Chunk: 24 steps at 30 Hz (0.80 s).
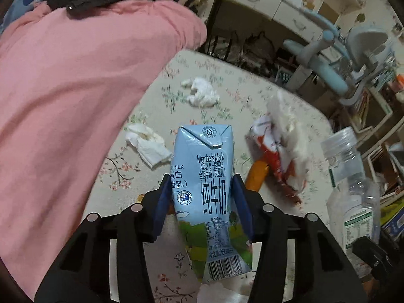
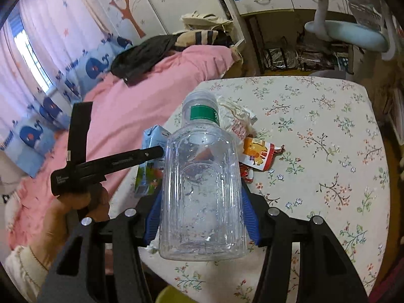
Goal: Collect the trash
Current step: 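Carry the bottle and carton to the yellow bin and release both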
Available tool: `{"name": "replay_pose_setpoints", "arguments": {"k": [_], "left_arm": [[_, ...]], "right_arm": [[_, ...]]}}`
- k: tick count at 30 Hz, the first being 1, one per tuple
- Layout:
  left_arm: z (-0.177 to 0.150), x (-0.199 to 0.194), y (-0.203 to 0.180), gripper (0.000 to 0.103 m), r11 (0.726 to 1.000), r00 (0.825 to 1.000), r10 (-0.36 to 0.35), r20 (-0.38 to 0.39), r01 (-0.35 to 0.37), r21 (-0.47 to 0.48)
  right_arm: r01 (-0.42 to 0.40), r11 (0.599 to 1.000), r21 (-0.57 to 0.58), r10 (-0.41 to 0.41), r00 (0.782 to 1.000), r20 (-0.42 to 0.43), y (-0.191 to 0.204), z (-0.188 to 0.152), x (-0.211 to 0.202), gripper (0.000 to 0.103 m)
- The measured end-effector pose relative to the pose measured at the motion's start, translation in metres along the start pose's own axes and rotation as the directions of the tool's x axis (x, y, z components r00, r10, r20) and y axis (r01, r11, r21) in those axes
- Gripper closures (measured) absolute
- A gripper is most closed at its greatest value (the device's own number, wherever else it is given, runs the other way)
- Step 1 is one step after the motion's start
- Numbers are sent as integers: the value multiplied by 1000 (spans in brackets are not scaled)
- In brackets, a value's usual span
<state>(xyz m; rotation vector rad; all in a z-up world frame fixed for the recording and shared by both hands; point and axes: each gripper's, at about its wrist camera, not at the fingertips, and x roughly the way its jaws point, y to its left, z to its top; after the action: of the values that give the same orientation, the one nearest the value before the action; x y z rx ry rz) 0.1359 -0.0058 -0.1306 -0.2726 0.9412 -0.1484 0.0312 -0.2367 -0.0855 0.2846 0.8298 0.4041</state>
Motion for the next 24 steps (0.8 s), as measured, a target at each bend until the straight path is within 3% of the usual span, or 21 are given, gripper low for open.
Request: {"name": "replay_pose_setpoints", "arguments": {"k": [7,12,18,22,24], "left_arm": [[-10,-69,4,57,997,985,-82,152,83,-2],[-31,-119,7,57,998,966,-51,252,38,56],[-55,-152,22,57,999,958,-10,285,0,33],[-68,-160,23,57,999,960,-9,280,-4,45],[-76,-162,21,57,998,962,-11,273,-5,60]], "right_arm": [[-66,998,-25,67,997,40,16,-8,-31,49],[-116,992,-50,117,993,17,33,-41,-51,49],[-160,982,-98,146,980,-131,60,-117,-58,49],[-176,977,-117,137,949,-282,69,-159,-42,49],[-171,972,-161,101,923,-371,74,-174,-28,49]]}}
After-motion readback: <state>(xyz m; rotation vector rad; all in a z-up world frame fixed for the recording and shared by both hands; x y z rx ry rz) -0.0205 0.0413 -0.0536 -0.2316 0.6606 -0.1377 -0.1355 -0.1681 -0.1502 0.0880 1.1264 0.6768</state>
